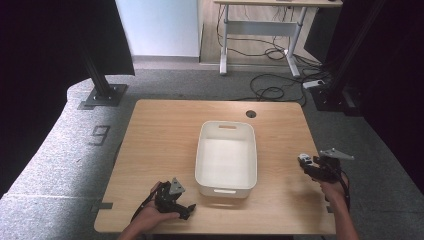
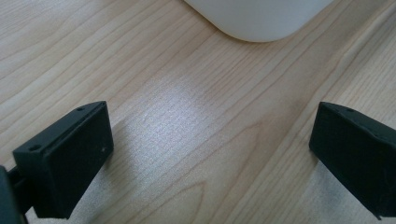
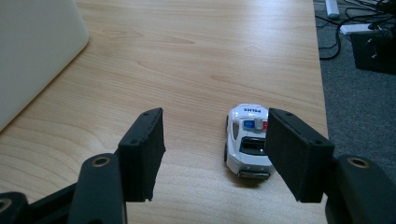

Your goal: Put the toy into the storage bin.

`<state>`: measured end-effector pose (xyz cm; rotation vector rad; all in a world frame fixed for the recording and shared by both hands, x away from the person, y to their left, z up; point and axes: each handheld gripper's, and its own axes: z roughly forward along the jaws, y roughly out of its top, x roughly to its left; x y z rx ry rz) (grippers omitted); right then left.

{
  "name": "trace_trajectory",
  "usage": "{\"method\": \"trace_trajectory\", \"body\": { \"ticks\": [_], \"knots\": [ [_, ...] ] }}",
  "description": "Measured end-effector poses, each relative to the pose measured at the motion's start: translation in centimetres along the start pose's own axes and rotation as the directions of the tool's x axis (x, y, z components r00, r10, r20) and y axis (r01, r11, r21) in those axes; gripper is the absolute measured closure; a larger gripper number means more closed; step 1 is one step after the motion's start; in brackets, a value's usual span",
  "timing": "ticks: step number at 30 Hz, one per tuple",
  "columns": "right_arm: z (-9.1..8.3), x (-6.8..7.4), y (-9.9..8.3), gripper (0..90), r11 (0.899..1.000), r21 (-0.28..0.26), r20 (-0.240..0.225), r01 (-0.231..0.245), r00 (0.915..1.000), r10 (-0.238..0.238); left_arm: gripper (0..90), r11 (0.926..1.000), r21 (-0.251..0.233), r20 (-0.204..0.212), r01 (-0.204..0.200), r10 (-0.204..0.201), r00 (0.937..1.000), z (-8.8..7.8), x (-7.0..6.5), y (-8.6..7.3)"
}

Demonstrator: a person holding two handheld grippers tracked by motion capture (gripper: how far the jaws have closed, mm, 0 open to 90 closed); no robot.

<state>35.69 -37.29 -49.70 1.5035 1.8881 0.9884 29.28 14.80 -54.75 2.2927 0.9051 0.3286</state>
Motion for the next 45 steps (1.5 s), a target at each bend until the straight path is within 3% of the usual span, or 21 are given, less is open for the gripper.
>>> {"method": "trace_trajectory", "body": {
  "ticks": [9,29,36,45],
  "knots": [
    [0.1,-0.6,-0.2,37.2,1.0,0.008,0.014,-0.011,0.9998,0.011,0.0,1.0,0.0,0.0,0.0,0.0,1.0,0.0,0.0,0.0],
    [0.5,-0.9,-0.5,35.0,0.999,0.032,0.043,0.013,0.999,-0.014,0.0,1.0,-0.001,0.0,0.0,0.0,1.0,0.0,0.0,0.0],
    [0.5,-1.5,-0.5,34.6,0.999,0.023,0.047,-0.035,0.9983,0.034,0.0,1.0,0.0,-0.002,0.001,-0.001,1.0,0.0,0.0,0.0],
    [1.0,-1.8,-0.5,32.7,0.999,0.034,0.07,-0.029,0.9972,0.026,0.0,1.0,-0.001,-0.003,0.003,-0.003,1.0,0.0,-0.1,0.0]
  ]
}}
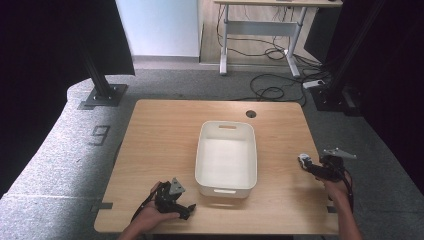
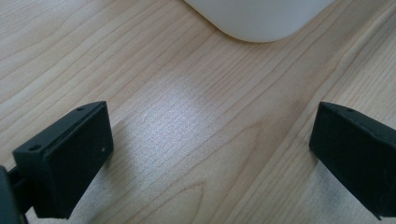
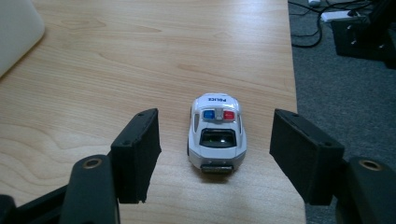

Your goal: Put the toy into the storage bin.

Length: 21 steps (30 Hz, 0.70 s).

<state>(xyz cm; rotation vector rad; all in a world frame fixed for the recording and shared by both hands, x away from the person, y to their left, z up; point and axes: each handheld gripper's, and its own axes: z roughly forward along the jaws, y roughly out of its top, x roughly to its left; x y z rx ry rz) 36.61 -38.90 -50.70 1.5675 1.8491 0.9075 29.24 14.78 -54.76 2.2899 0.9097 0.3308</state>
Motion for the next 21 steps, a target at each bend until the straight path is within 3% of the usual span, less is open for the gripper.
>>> {"method": "trace_trajectory", "body": {
  "ticks": [10,21],
  "knots": [
    [0.2,-0.3,0.1,35.5,1.0,-0.005,0.01,-0.004,0.9999,0.004,0.0,1.0,-0.001,0.0,0.001,-0.001,1.0,0.0,0.0,0.0],
    [1.4,-0.3,0.1,37.1,0.999,0.031,0.013,0.006,0.9999,-0.006,0.0,1.0,-0.002,-0.002,0.002,-0.002,1.0,0.0,0.0,0.0]
  ]
}}
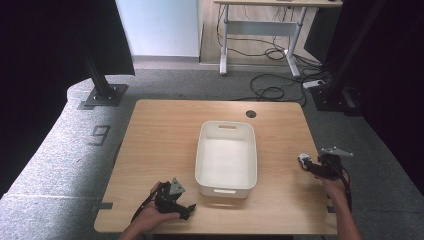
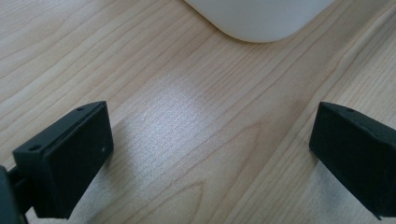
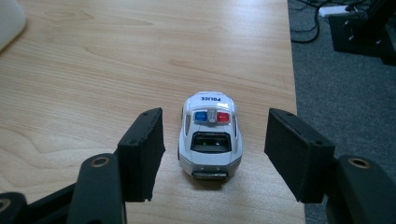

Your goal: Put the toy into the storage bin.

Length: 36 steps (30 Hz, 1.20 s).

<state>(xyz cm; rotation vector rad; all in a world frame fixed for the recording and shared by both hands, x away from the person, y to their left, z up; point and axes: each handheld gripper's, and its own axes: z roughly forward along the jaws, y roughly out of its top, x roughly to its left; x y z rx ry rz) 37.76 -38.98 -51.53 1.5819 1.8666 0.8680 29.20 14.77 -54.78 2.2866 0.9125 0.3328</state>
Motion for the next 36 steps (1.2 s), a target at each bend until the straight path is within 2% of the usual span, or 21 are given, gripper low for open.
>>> {"method": "trace_trajectory", "body": {
  "ticks": [13,24,36],
  "knots": [
    [1.6,0.4,0.0,37.4,1.0,0.03,-0.002,0.007,1.0,-0.007,0.0,1.0,-0.002,-0.001,0.001,-0.001,1.0,0.0,0.0,0.0],
    [2.2,0.1,0.0,37.4,1.0,0.027,-0.013,-0.013,0.9998,0.013,0.0,1.0,-0.004,-0.001,0.002,-0.002,1.0,0.0,0.0,0.0],
    [3.2,0.4,0.3,37.4,0.999,0.041,-0.023,0.002,0.9997,-0.001,0.0,1.0,-0.008,-0.002,0.003,-0.003,1.0,0.0,0.0,-0.1]
  ]
}}
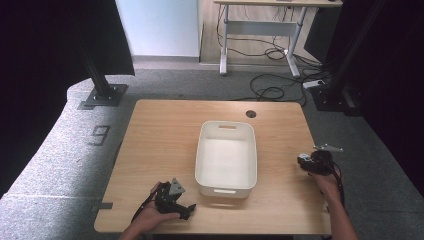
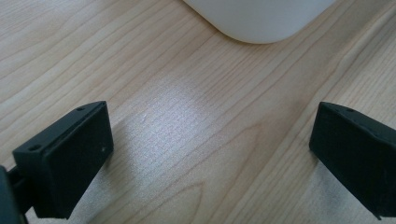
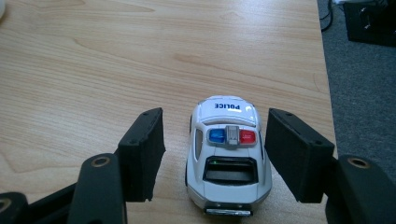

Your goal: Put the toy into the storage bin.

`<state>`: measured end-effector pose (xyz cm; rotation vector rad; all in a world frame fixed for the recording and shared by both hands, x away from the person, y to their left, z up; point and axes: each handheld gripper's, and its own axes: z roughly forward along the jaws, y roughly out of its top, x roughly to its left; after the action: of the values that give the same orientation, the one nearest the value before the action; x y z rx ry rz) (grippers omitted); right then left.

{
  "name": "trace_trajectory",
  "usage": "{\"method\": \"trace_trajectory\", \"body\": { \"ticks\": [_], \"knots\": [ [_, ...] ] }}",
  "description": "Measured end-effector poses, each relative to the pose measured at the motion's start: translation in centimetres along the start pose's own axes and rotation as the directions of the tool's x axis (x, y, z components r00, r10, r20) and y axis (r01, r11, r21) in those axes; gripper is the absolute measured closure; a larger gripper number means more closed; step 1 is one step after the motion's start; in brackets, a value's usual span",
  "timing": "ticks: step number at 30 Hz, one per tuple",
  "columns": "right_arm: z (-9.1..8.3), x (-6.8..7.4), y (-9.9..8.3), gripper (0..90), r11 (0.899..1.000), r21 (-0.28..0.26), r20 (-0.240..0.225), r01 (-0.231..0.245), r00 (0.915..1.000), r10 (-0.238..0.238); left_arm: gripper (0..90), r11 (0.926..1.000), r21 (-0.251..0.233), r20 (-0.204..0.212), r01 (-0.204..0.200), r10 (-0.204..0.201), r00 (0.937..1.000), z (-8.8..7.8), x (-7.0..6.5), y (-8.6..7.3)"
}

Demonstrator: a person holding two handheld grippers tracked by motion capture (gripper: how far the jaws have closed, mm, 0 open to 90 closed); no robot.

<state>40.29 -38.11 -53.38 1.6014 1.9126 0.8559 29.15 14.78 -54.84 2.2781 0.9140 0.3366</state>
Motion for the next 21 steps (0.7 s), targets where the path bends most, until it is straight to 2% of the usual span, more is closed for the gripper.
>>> {"method": "trace_trajectory", "body": {
  "ticks": [5,11,21],
  "knots": [
    [0.4,-0.1,0.1,37.5,1.0,0.008,0.0,-0.003,1.0,0.003,0.0,1.0,-0.001,0.001,-0.001,0.001,1.0,0.0,0.0,0.0],
    [1.0,-0.1,-0.3,38.1,0.999,0.044,0.009,-0.001,1.0,0.001,0.0,1.0,-0.001,0.0,0.0,0.0,1.0,0.0,0.0,0.0],
    [1.3,-0.1,-0.4,42.7,0.999,0.044,0.025,-0.007,0.9997,0.006,0.0,1.0,-0.001,0.0,0.0,0.0,1.0,0.0,0.0,0.0]
  ]
}}
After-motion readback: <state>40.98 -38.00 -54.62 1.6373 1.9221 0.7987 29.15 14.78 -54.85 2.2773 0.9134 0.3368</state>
